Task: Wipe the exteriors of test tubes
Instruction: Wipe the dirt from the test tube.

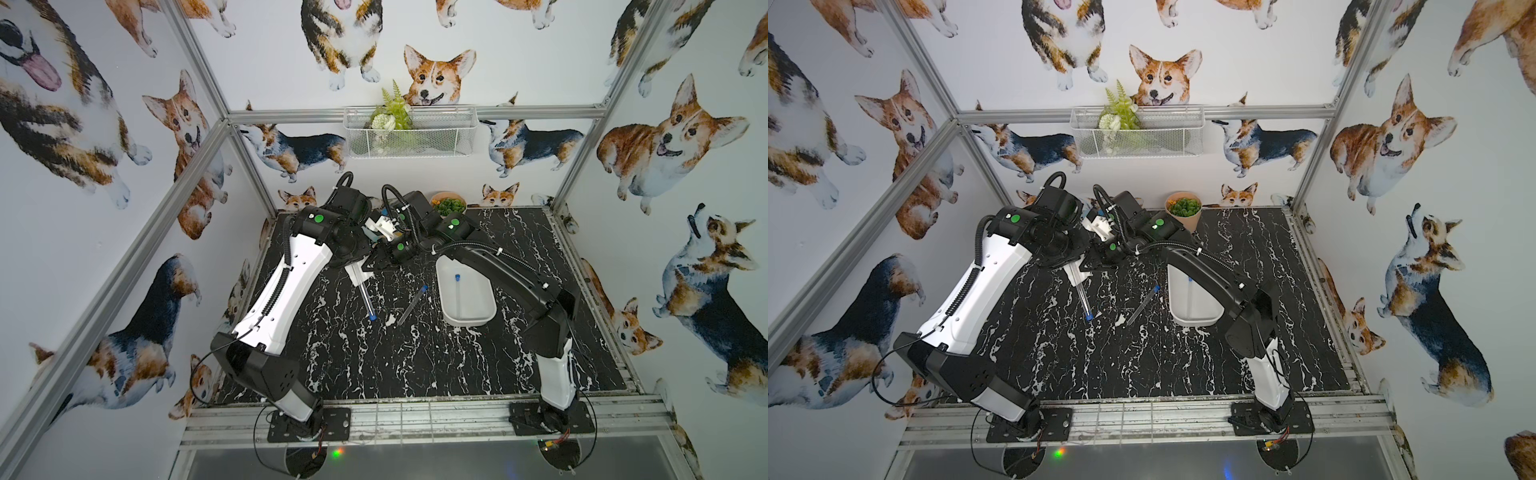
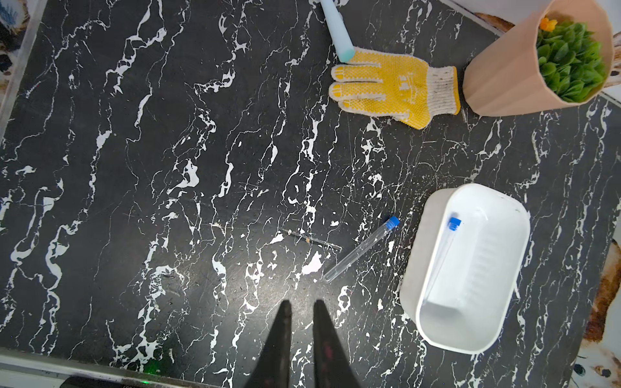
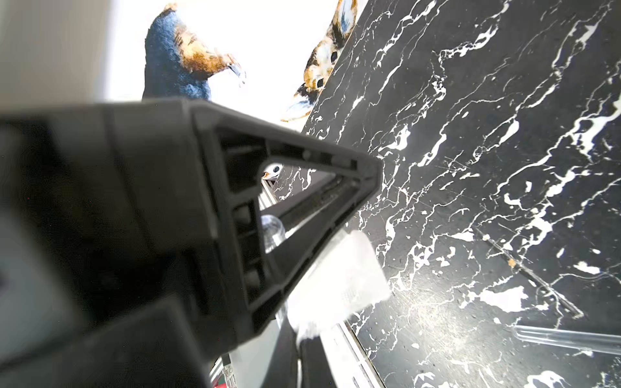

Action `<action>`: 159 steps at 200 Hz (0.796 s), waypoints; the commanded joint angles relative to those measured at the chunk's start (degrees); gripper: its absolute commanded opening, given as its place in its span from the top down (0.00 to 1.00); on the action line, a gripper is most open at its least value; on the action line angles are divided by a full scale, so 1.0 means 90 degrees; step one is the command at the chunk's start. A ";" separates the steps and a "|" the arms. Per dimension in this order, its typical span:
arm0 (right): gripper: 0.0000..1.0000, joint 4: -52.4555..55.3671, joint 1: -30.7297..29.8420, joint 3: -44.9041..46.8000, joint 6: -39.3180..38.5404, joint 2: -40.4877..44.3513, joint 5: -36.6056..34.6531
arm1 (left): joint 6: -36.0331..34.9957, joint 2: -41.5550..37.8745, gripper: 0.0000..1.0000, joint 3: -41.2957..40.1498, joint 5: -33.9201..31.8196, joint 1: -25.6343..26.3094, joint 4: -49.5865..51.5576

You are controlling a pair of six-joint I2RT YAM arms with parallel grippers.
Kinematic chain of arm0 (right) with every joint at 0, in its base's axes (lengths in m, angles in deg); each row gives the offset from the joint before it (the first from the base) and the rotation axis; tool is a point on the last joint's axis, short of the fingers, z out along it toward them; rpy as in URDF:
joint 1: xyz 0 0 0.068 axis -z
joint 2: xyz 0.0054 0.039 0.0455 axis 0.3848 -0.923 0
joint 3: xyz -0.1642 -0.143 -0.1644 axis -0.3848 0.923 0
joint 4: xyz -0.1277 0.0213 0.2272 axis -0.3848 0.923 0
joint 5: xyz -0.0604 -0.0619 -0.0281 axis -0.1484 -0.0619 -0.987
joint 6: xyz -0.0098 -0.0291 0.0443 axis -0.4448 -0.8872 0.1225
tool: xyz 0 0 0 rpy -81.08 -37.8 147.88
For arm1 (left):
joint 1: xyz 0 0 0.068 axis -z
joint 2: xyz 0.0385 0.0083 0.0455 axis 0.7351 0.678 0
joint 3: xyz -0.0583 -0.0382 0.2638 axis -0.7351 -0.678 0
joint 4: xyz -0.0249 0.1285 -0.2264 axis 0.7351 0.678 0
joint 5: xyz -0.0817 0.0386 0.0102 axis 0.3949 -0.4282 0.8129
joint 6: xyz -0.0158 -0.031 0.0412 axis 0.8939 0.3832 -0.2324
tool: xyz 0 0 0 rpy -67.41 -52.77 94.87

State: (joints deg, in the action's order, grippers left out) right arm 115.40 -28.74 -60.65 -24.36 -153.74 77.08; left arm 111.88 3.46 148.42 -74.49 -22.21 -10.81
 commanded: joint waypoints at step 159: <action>1.00 -0.0806 -0.0590 0.1165 0.0584 0.0702 -0.0125 | 0.0068 -0.0463 0.88 -0.0399 -0.0172 0.0049 0.0070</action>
State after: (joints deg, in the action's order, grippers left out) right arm 113.48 -33.96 -46.44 -21.35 -144.84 75.44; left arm 111.51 0.79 146.06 -76.46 -22.13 -11.18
